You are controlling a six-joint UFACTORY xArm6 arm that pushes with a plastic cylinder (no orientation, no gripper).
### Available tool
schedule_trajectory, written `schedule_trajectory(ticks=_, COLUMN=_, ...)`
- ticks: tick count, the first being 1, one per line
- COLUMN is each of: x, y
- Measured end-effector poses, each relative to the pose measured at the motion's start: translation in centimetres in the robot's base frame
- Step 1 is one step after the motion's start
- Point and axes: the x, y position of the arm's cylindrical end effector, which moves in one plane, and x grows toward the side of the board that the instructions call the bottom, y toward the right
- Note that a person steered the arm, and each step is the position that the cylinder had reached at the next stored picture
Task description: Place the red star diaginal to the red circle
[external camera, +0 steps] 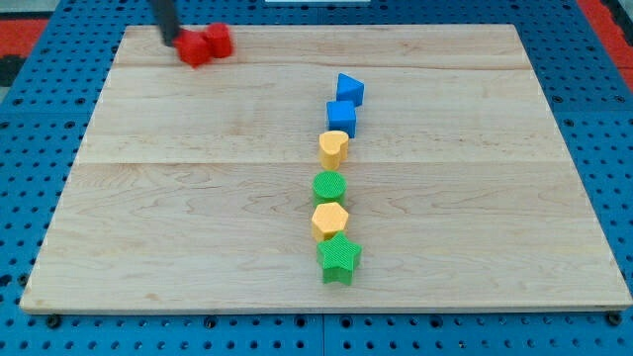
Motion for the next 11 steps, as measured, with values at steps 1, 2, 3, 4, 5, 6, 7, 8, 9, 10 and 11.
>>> schedule_trajectory(ticks=1, x=1.4, y=5.3)
schedule_trajectory(ticks=2, x=1.1, y=-2.3)
schedule_trajectory(ticks=3, x=9.1, y=-3.8)
schedule_trajectory(ticks=4, x=11.1, y=2.0)
schedule_trajectory(ticks=5, x=7.1, y=2.6)
schedule_trajectory(ticks=6, x=4.5, y=2.6)
schedule_trajectory(ticks=7, x=4.5, y=12.5)
schedule_trajectory(ticks=8, x=4.7, y=8.9)
schedule_trajectory(ticks=9, x=6.7, y=9.9)
schedule_trajectory(ticks=10, x=6.7, y=13.6)
schedule_trajectory(ticks=11, x=7.4, y=13.2)
